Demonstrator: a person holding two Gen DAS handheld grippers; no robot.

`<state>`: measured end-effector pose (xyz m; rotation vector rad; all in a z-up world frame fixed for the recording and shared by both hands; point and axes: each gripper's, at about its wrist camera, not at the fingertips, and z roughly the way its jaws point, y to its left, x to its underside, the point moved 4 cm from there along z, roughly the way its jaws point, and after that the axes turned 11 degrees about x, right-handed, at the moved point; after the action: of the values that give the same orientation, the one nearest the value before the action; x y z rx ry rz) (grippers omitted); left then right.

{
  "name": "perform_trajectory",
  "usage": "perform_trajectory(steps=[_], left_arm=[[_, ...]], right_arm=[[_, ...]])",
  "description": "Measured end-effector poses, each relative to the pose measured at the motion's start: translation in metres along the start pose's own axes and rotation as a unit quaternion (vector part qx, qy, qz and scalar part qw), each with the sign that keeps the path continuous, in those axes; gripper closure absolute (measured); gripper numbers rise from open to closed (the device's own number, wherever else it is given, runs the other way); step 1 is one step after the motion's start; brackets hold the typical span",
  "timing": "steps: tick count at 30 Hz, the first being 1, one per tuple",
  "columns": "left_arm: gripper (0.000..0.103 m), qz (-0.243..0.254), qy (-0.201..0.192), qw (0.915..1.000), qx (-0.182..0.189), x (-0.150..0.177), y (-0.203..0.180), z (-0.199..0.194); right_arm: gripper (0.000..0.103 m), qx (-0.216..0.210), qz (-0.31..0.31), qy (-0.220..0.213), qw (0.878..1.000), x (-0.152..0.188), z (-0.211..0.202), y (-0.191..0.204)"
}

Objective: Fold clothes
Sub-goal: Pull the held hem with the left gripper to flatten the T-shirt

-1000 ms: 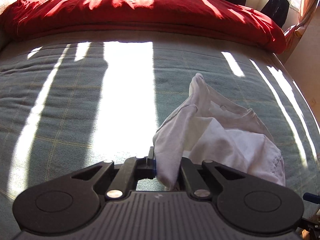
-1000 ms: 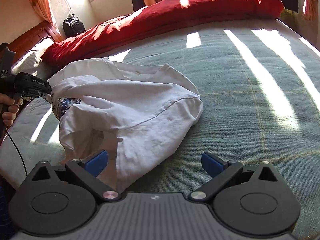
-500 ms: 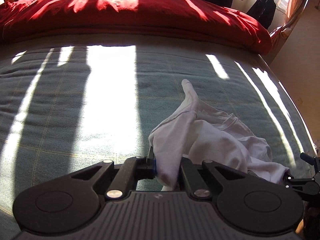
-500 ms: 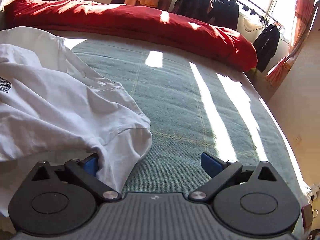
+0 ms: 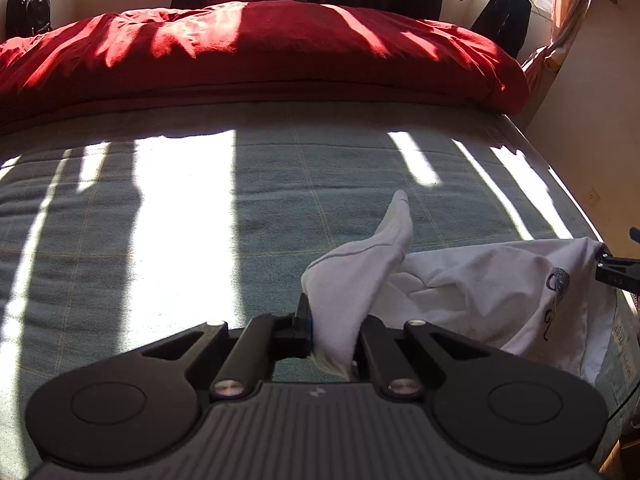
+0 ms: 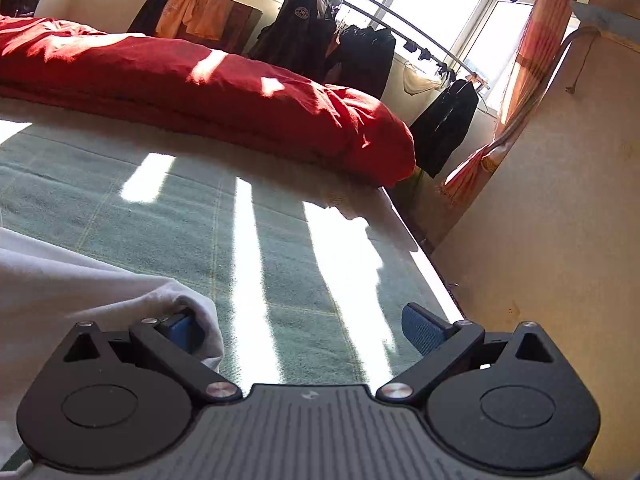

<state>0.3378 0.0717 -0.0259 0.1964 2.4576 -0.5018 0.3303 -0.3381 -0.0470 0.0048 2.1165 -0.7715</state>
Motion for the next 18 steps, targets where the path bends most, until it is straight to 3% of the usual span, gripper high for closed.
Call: perform_trajectory(steps=[3,6,9,14,18], left_arm=[[0.101,-0.012,-0.011,0.9999,-0.005,-0.014,0.007,0.009],[0.101,-0.024,-0.023,0.9992,-0.022,-0.023,0.016,0.018],[0.101,-0.034,-0.011,0.9984,-0.043,-0.021,0.026,0.032],[0.097,-0.06,0.001,0.9981,-0.017,-0.001,0.037,0.041],[0.079,-0.075,0.0,0.9972,-0.001,0.014,0.041,0.038]], right_arm=[[0.002,0.018,0.003,0.003,1.0,-0.009,0.023,-0.015],[0.001,0.009,-0.001,0.015,1.0,-0.01,0.041,-0.015],[0.001,-0.051,-0.015,0.032,0.998,-0.004,0.045,-0.001],[0.0,-0.155,-0.05,0.052,0.985,0.016,0.017,0.026],[0.0,-0.214,-0.063,0.05,0.973,0.032,-0.032,0.034]])
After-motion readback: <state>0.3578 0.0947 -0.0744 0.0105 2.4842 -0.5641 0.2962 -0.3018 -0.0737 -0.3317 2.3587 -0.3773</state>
